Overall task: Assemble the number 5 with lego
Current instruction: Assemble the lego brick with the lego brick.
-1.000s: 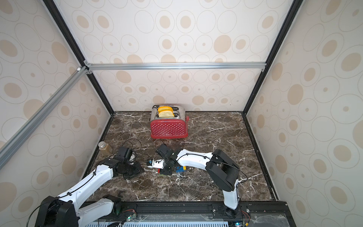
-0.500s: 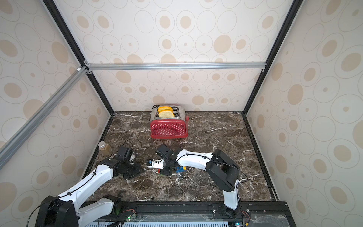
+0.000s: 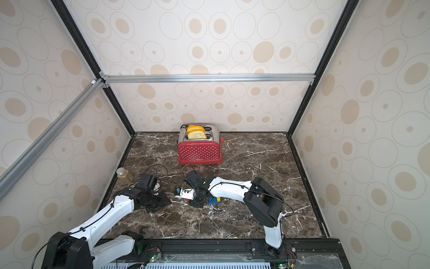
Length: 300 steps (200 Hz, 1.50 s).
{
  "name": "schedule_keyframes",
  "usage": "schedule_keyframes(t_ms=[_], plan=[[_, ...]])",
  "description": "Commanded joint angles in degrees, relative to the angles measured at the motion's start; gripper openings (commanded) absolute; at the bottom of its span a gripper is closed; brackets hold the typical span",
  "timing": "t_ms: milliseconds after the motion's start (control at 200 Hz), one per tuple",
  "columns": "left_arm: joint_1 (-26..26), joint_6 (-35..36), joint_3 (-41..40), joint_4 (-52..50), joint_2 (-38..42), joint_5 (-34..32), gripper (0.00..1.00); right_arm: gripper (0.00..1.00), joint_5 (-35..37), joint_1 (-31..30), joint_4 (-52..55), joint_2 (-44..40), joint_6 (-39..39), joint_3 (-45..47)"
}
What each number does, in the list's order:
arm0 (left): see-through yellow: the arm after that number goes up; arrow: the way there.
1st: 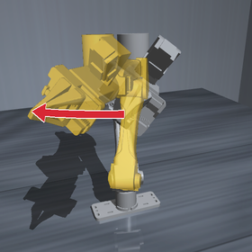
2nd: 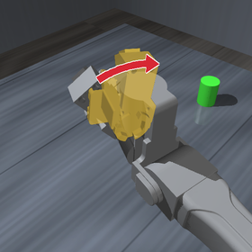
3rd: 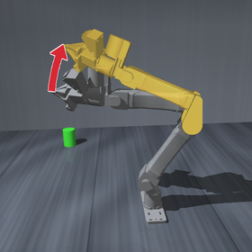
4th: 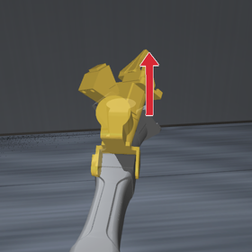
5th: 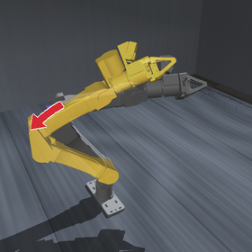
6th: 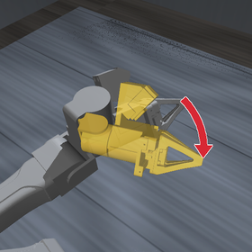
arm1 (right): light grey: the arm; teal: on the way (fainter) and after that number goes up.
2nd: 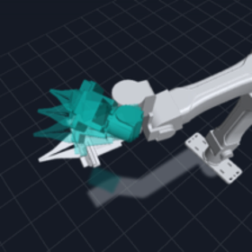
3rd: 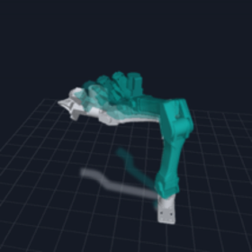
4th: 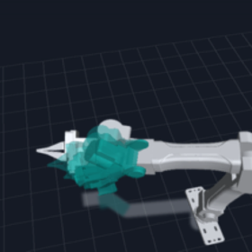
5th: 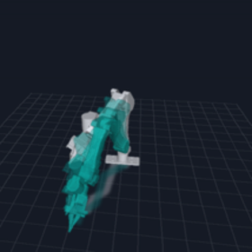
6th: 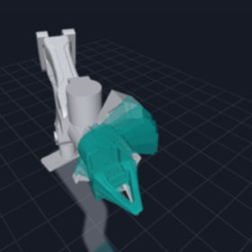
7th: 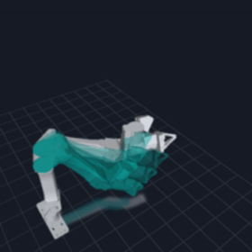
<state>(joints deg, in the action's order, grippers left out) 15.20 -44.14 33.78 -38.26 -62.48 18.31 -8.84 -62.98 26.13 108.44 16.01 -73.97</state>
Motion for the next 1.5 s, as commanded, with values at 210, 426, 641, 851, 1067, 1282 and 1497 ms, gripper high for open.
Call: schedule_keyframes(t_ms=[210,426,641,851,1067,1282,1497], plan=[[-0.3,-0.3,-0.1,-0.3,-0.3,0.0,0.44,0.03,5.5,0.1,8.5,4.3,-5.7,0.4],[-0.3,-0.2,-0.1,-0.3,-0.5,0.0,0.44,0.0,7.7,0.1,8.7,5.8,-6.7,0.1],[-0.4,-0.2,-0.1,-0.1,-0.7,-0.1,0.44,0.0,7.5,0.0,12.4,8.2,-6.0,-2.7],[-0.3,-0.1,-0.1,0.0,-0.7,0.0,0.44,0.0,8.0,0.0,15.5,9.8,-4.9,-4.5],[-0.3,-0.1,-0.2,0.0,-0.8,-0.1,0.44,0.0,8.5,0.1,17.4,9.3,-4.4,-6.8],[-0.3,-0.1,-0.2,-0.1,-0.8,-0.1,0.44,0.21,7.1,0.0,19.0,7.9,-4.3,-9.1],[-0.3,-0.1,-0.2,0.0,-0.9,0.0,0.44,0.39,6.9,0.0,17.7,4.8,-4.9,-9.5]])
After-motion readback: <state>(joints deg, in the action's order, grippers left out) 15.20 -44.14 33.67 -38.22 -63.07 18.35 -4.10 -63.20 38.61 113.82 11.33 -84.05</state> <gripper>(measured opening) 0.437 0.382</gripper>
